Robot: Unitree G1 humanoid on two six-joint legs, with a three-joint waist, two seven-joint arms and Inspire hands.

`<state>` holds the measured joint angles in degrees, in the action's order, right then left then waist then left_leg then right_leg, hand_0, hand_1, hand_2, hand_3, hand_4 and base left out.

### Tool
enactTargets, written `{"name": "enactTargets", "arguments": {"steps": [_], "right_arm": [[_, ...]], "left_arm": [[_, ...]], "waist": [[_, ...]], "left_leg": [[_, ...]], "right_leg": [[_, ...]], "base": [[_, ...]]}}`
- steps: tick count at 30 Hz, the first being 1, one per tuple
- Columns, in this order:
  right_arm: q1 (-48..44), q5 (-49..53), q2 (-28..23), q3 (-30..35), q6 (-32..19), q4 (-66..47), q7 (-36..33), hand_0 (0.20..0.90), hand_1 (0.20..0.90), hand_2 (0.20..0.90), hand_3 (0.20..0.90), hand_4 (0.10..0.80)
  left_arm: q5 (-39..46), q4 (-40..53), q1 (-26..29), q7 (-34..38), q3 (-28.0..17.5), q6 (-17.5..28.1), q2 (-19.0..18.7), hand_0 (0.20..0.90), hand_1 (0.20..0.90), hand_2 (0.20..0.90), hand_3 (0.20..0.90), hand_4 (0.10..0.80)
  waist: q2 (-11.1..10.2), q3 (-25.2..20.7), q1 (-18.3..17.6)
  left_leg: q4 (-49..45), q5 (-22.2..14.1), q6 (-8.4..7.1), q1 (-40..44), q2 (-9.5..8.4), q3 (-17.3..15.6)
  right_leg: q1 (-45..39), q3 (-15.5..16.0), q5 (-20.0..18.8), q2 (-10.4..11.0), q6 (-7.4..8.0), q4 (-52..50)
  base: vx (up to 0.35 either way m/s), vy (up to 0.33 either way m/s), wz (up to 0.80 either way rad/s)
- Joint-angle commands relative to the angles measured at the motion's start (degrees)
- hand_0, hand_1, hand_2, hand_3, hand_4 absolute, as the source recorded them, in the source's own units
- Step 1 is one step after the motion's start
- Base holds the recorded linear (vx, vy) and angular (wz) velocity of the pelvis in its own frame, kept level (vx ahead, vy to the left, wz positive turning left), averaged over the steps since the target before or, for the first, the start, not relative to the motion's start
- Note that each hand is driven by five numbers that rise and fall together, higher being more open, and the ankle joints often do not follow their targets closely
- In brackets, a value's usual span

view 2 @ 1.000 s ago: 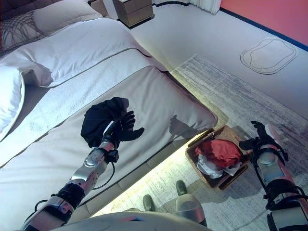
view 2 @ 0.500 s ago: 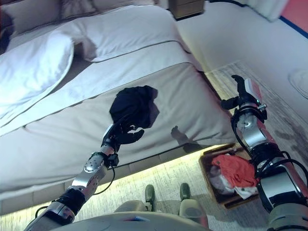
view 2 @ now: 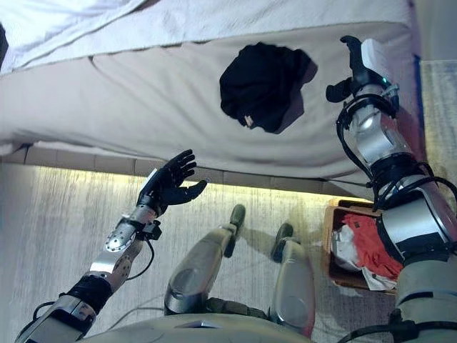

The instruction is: Pick up the clothes from the bed and place them into the basket

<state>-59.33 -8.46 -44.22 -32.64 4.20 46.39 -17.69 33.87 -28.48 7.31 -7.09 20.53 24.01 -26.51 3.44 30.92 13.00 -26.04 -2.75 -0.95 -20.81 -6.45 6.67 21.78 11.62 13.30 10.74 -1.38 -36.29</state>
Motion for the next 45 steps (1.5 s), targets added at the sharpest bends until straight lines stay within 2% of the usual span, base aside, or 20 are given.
{"name": "enactTargets", "arguments": {"steps": [1,4,8,18,21,24,29,30,31,37,45], "right_arm": [[-10.71,-3.40,-5.45,-2.76,0.12,-5.68,-5.12,0.900,0.900,0.900,0.900,0.800],[-14.49,-3.82,-5.60,-4.81,3.22,-4.90,-3.78,0.900,0.900,0.900,0.900,0.800],[-17.42,-1.79,-5.41,-6.31,5.27,-2.16,-2.90,0.900,0.900,0.900,0.900,0.800],[-21.47,1.80,-4.83,-8.19,7.45,4.39,-3.98,0.900,0.900,0.900,0.900,0.800],[-22.53,2.94,-4.94,-8.40,7.32,5.59,-2.82,0.900,0.900,0.900,0.900,0.800],[-23.05,4.01,-5.07,-9.52,10.17,5.21,-1.40,0.900,0.900,0.900,0.900,0.800],[-25.34,5.16,-3.94,-12.14,12.04,8.16,2.16,0.900,0.900,0.900,0.900,0.800],[-26.06,7.13,-3.49,-12.65,12.06,9.39,3.22,0.787,0.787,0.787,0.768,0.668],[-26.39,7.77,-3.25,-12.71,11.82,9.93,3.91,0.300,0.300,0.300,0.200,0.100],[-28.41,8.47,-3.00,-13.01,9.53,14.40,3.24,0.300,0.300,0.300,0.200,0.100],[-31.16,9.07,-4.24,-13.56,8.73,18.51,2.42,0.300,0.300,0.300,0.200,0.100]], "left_arm": [[2.19,7.96,-2.79,-1.03,-1.60,7.37,-1.88,0.900,0.900,0.900,0.900,0.800],[2.77,10.09,-4.48,-1.30,-1.62,8.09,-2.34,0.900,0.900,0.900,0.900,0.800],[4.82,13.09,-6.05,0.23,-2.07,8.78,-2.78,0.900,0.900,0.900,0.900,0.800],[11.79,20.76,-9.16,-0.31,-2.94,10.07,-3.01,0.900,0.900,0.900,0.900,0.800],[11.98,22.67,-9.61,0.65,-3.21,10.50,-3.66,0.900,0.900,0.900,0.900,0.800],[12.42,25.12,-10.38,0.39,-3.76,11.02,-4.49,0.900,0.900,0.900,0.900,0.800],[12.70,26.31,-10.39,0.20,-4.00,10.87,-4.98,0.900,0.900,0.900,0.900,0.800],[12.76,26.18,-10.39,0.08,-4.01,11.09,-5.00,0.900,0.900,0.900,0.900,0.800],[12.96,26.33,-10.40,0.05,-4.24,10.93,-5.10,0.900,0.900,0.900,0.900,0.800],[13.70,26.56,-10.56,-0.73,-5.01,10.87,-5.76,0.900,0.900,0.900,0.900,0.800],[15.25,26.29,-11.57,-2.22,-6.10,11.03,-6.83,0.900,0.900,0.900,0.900,0.800]], "waist": [[0.33,-1.56,0.95],[1.24,-1.13,2.64],[2.36,-1.13,4.04],[3.80,-1.13,7.42],[3.92,-1.13,7.92],[4.54,-1.13,8.60],[5.12,-1.13,9.28],[5.21,-1.13,9.49],[5.23,-1.13,9.59],[5.03,-1.13,9.89],[4.40,-1.13,9.83]], "left_leg": [[-10.11,-7.95,1.63,-3.02,-1.44,0.06],[-14.91,-10.83,2.31,-8.04,-3.09,0.25],[-19.26,-11.66,2.86,-14.51,-4.13,0.30],[-25.43,-11.91,4.23,-26.42,-5.30,1.33],[-26.98,-11.95,4.60,-29.58,-5.22,1.36],[-29.94,-12.16,4.89,-34.70,-5.66,1.47],[-31.10,-11.97,5.49,-37.86,-5.92,1.10],[-31.30,-11.95,5.50,-38.19,-5.94,1.04],[-31.43,-11.97,5.50,-38.30,-6.00,1.06],[-31.88,-12.17,5.50,-37.57,-5.94,0.95],[-30.45,-12.46,5.11,-32.24,-5.33,0.96]], "right_leg": [[-1.68,2.73,2.52,-1.26,-2.65,-5.40],[3.25,2.51,5.14,-0.88,-2.79,-10.60],[9.43,3.23,6.14,-0.63,-3.40,-14.98],[21.16,5.59,6.69,-0.31,-3.72,-20.48],[24.53,5.69,6.76,-0.15,-3.64,-22.11],[29.56,5.39,7.27,0.24,-3.50,-25.08],[32.79,5.61,7.45,0.42,-3.57,-26.59],[33.06,5.72,7.55,0.41,-3.63,-26.85],[33.11,5.78,7.60,0.38,-3.66,-26.90],[32.32,6.04,7.72,0.10,-3.45,-27.35],[27.21,6.15,7.36,-0.11,-3.05,-25.60]], "base": [[0.022,0.053,0.26],[0.076,0.021,0.19],[0.011,0.037,0.18],[0.007,-0.001,0.21],[0.008,0.001,0.05],[-0.012,-0.054,0.04],[-0.030,-0.014,0.11],[-0.020,0.001,0.08],[-0.026,-0.006,0.04],[0.000,0.000,0.00],[-0.002,-0.001,0.00]]}}
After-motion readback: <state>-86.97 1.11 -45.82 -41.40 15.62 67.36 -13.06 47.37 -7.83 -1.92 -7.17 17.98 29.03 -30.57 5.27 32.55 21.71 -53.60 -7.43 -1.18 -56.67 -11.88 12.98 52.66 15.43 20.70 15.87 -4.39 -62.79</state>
